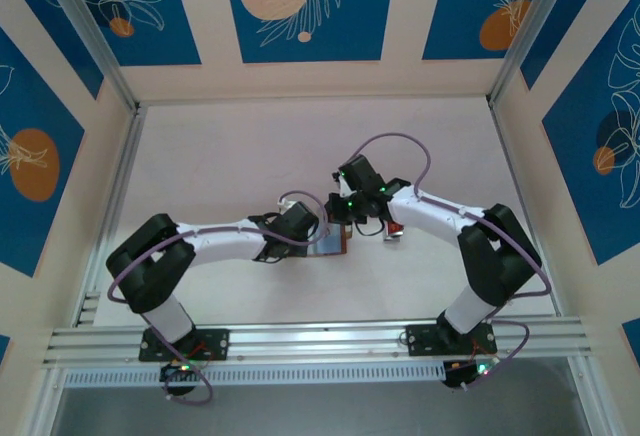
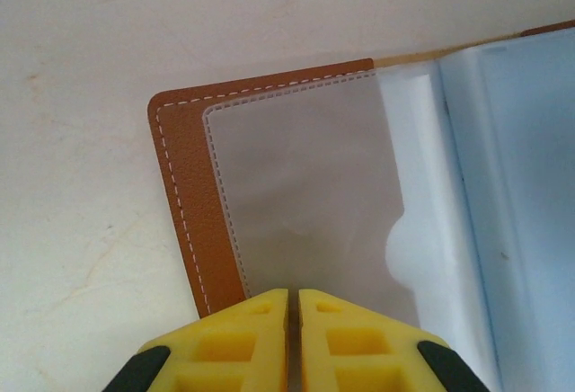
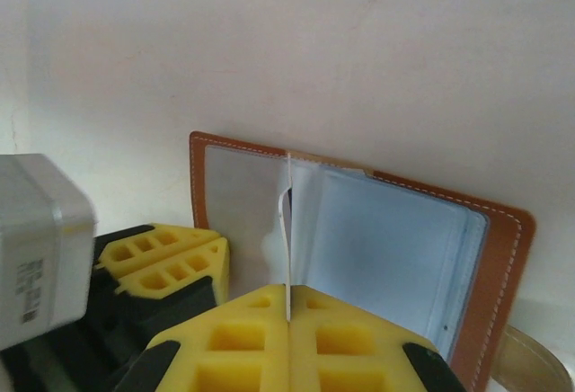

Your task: Put the credit cards into the card holder

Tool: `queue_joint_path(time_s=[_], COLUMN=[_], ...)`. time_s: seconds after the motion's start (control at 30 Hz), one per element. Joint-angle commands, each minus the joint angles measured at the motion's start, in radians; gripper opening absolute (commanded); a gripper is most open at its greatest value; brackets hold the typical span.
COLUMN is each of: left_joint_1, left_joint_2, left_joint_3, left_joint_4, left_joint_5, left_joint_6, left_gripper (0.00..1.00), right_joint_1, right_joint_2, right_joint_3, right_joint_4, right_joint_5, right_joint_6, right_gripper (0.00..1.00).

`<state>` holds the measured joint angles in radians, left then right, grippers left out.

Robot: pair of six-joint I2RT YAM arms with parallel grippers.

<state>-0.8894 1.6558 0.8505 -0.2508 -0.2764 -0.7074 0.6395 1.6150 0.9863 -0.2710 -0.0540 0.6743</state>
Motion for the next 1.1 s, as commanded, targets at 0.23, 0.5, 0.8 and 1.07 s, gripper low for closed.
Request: queue_joint_path(time_s=[0.23, 0.5, 0.8, 1.07], left_joint_1=[-0.010, -0.010, -0.010, -0.010], left_joint_2=[-0.005, -0.004, 0.001, 0.004], left_joint_3=[-0.033, -0.033, -0.033, -0.027], left_joint_4=[-0.084, -0.086, -0.087, -0.093], left_joint_5=[0.028, 0.028, 0.026, 0.021], left_joint_6=[-0.006, -0.004, -0.003, -0.003], left_gripper=[0.10, 0.10, 0.10, 0.10], right_joint_1=[0.014, 0.033, 0.057, 0.086], right_joint_2=[0.064, 0.095, 0.107, 0.090], right_joint_3=[-0.134, -0.217, -0.290, -0.324], right_joint_4=[0.314, 0.477, 0.558, 0.541], right_joint_5=[-0.039, -0.001, 0.038, 0.051], right_joint_6=[0.090, 0.143, 0.183, 0.204], right_gripper=[0.00, 0.00, 0.00, 0.00])
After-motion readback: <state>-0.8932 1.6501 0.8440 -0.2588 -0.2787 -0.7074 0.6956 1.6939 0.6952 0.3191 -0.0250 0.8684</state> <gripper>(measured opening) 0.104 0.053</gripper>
